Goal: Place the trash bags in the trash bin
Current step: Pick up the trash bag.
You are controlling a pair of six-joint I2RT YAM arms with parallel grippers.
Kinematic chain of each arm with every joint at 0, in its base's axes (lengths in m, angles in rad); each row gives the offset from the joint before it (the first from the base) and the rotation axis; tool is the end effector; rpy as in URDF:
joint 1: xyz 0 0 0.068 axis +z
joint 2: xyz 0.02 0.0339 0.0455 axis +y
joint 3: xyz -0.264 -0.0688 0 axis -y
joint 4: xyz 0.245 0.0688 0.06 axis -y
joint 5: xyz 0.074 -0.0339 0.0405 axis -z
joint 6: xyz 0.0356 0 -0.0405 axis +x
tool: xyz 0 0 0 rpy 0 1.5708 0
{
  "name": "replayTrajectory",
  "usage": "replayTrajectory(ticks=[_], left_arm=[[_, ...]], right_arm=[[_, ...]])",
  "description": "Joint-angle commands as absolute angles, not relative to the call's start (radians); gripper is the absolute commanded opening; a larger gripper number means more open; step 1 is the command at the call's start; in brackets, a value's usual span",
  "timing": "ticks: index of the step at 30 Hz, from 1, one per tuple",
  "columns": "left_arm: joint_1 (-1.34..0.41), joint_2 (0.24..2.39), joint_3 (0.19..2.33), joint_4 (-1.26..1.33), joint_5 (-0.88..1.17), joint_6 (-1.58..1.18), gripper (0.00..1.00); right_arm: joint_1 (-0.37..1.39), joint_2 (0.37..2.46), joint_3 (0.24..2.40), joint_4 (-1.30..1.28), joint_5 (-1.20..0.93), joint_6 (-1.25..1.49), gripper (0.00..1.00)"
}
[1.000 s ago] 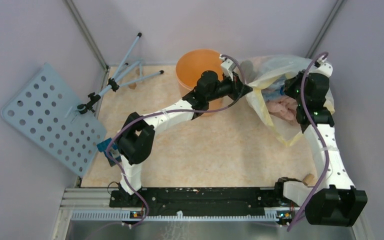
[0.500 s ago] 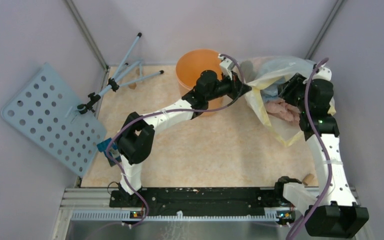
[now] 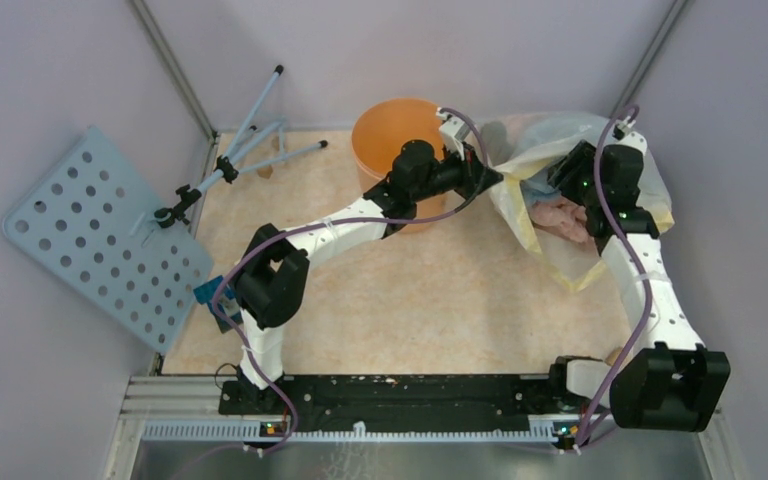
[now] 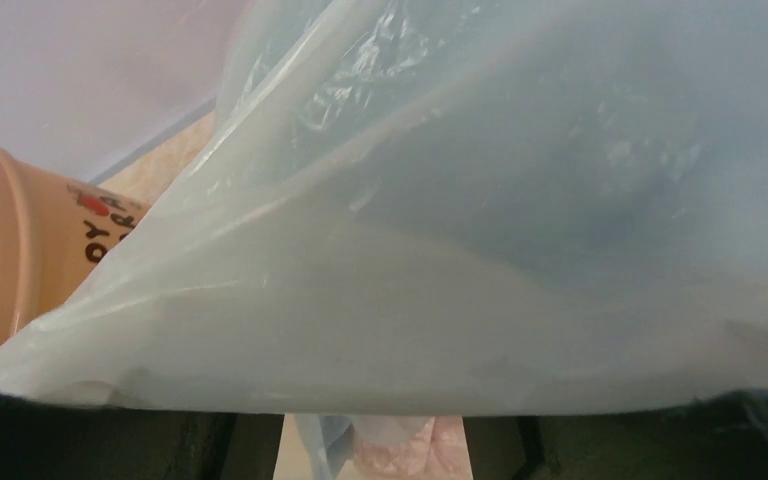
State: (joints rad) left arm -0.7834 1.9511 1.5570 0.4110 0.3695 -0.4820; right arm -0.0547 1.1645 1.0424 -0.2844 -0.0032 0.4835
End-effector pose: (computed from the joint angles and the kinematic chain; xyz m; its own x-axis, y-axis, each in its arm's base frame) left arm 0.3271 -0.3439 0.3218 -0.4130 -0.1987 -0.8888 0.8153 0.3541 -0.4581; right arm 0.2664 -0.0145 0.3424 -0.3255 0.4834 -0.8126 0.2293 0.8741 0.4281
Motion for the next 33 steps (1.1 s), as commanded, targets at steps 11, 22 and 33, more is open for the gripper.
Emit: replayTrajectory(ticks=[11, 22, 33], left_arm=[[-0.767, 1.944, 1.601, 0.452, 0.382, -0.491, 0.09], [-0.758, 1.945, 1.595, 0.450, 0.383, -0.488, 0.09], [-0.734, 1.981, 1.661, 0.401, 0.356, -0.456, 0.11]], right_arm=[[-0.054, 1.232, 1.093, -0.174, 0.114, 0.529, 0.59], [-0.054, 1.215, 1.161, -0.242, 0.059, 0.460, 0.00], [-0.054, 1.035, 1.277, -0.458, -0.140, 0.434, 0.00]])
